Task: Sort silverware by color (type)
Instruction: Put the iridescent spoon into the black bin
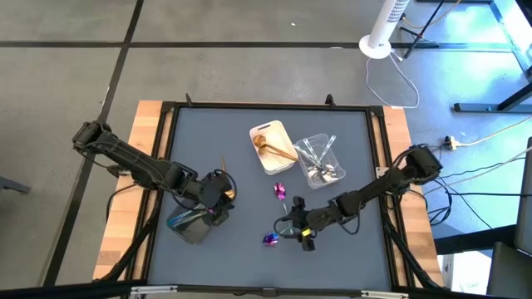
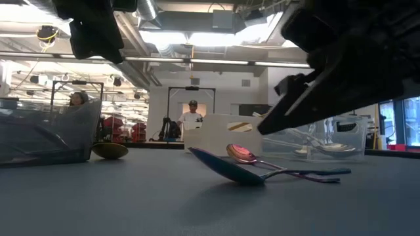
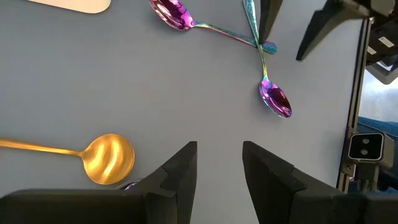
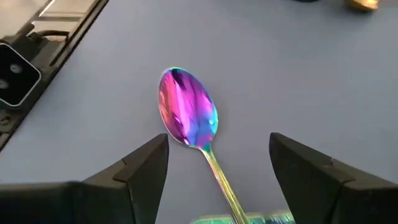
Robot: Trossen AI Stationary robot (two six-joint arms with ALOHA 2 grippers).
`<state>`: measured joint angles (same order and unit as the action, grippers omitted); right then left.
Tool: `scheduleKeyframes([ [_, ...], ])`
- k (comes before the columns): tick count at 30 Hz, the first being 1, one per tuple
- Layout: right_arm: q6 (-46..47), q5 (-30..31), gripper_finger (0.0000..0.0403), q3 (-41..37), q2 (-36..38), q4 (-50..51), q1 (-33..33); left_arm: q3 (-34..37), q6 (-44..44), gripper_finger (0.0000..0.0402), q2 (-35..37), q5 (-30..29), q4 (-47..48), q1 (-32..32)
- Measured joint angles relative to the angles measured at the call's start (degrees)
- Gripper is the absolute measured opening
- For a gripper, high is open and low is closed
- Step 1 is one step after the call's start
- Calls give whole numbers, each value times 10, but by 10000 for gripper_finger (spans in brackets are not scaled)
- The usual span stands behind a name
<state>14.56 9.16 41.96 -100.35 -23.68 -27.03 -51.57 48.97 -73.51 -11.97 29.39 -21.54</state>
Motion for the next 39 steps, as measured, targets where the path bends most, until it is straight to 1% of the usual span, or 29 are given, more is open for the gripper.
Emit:
scheduleKeyframes([
  [4,-31,-5,266,50,-28,53,0,0,0,123,0,0,0,0],
  [9,-45,17,266,117,-49,183,0,0,0,123,0,0,-1,0],
  [11,-45,18,266,136,-52,237,1,0,0,123,0,0,-4,0],
  [14,-45,21,266,149,-53,279,1,0,0,123,0,0,-4,0],
  [18,-44,23,266,139,-53,285,1,0,0,123,0,0,-4,0],
  [21,-44,38,266,134,-54,286,1,0,0,123,0,0,-4,0],
  [24,-44,38,259,133,-54,284,1,0,0,123,0,0,-4,0],
  [28,-44,36,228,134,-60,278,1,0,0,123,0,0,-4,0],
  [34,-43,6,176,136,-90,268,0,0,0,123,0,0,-5,0],
  [39,-43,3,141,135,-89,262,0,0,0,123,0,0,-5,0],
])
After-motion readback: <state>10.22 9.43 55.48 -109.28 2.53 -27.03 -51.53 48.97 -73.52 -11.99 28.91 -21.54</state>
